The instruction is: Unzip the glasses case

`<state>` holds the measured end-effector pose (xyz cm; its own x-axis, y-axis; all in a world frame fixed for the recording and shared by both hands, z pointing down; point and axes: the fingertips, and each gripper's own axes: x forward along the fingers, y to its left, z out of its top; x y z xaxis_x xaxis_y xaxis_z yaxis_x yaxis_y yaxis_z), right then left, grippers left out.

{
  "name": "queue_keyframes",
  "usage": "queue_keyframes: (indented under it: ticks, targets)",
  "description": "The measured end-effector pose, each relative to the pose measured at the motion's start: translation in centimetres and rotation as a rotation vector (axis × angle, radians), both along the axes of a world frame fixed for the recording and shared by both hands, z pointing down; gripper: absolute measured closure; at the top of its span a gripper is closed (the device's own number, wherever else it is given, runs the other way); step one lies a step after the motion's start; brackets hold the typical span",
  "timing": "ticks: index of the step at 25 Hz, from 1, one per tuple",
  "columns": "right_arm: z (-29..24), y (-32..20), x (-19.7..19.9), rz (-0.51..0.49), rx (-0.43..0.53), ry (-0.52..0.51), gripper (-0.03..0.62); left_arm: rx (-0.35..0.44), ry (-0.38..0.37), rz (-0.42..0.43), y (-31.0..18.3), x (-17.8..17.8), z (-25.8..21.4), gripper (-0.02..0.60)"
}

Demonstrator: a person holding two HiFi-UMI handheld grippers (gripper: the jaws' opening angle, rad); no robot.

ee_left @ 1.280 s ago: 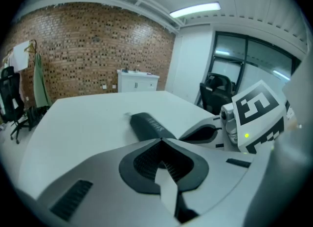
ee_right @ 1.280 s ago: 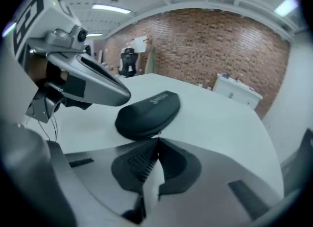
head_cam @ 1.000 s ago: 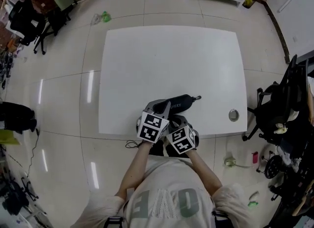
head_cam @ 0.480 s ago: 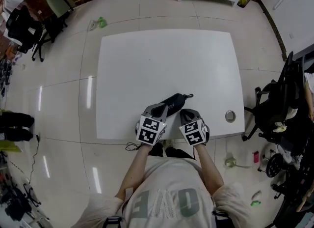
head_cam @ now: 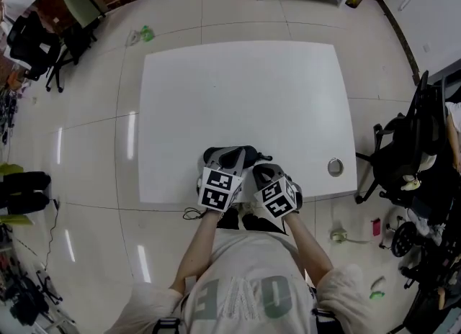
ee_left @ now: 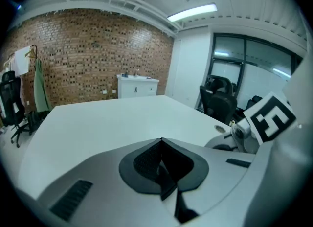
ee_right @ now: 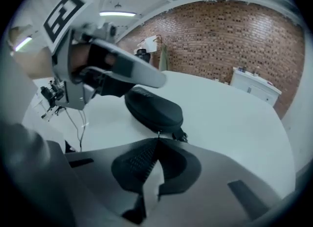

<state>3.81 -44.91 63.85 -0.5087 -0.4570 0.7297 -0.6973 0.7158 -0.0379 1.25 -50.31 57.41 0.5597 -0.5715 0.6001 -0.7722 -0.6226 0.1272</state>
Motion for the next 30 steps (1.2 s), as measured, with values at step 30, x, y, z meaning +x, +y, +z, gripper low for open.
queue_keyframes:
  ticks: [30]
  targets:
    - [-0.4,-2.7,-1.8,-0.413,0.125,0.122,0.592,-0.111,-0.023,-0.008,2.2,-0.3,2.7,0.578]
